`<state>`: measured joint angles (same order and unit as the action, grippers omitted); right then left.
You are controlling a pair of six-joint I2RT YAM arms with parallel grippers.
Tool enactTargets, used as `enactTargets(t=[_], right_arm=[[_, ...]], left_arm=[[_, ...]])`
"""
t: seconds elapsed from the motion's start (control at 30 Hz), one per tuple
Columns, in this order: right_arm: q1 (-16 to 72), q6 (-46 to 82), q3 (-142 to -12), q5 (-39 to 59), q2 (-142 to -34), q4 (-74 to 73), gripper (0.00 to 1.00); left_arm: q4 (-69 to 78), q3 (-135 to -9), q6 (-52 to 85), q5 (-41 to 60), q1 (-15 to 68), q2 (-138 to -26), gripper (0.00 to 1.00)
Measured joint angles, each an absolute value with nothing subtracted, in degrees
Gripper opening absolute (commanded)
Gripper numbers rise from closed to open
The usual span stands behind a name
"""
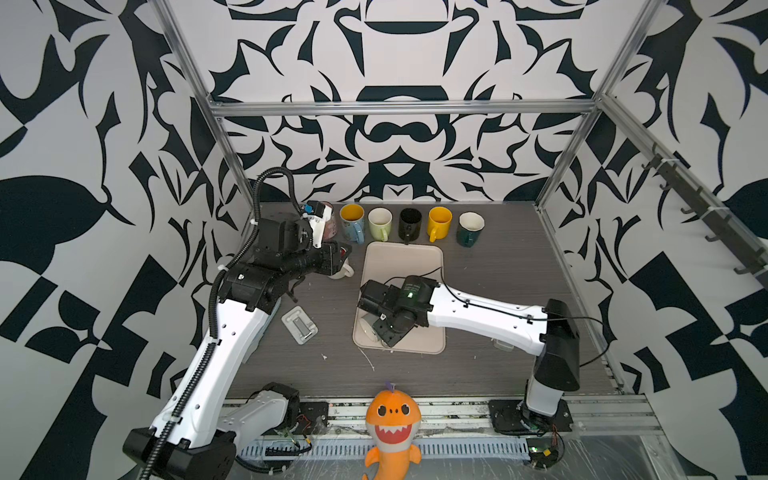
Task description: Turn the mug right side up
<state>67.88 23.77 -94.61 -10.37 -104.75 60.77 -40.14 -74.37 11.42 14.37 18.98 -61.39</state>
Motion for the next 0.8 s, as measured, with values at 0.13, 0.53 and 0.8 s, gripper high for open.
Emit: enactTargets(t=[0.13, 0.53, 0.8], right_arm=[[70.65, 23.73, -95.39, -14.48, -108.51, 60.16, 0.54], [70.72, 29.04, -79.26, -12.01, -98.13, 48.71, 0.64], [62.67, 38.24, -63.96, 4.38, -89.69, 32.47, 0.67]], left_arm=[[-40.07, -73.25, 11.86, 14.39, 18.96, -59.99, 0.47], [-40.01, -70.85, 14.22, 14.61, 18.96, -59.44, 0.45], [-39.66, -70.87, 15.31, 15.62, 18.96, -60.53, 0.45]])
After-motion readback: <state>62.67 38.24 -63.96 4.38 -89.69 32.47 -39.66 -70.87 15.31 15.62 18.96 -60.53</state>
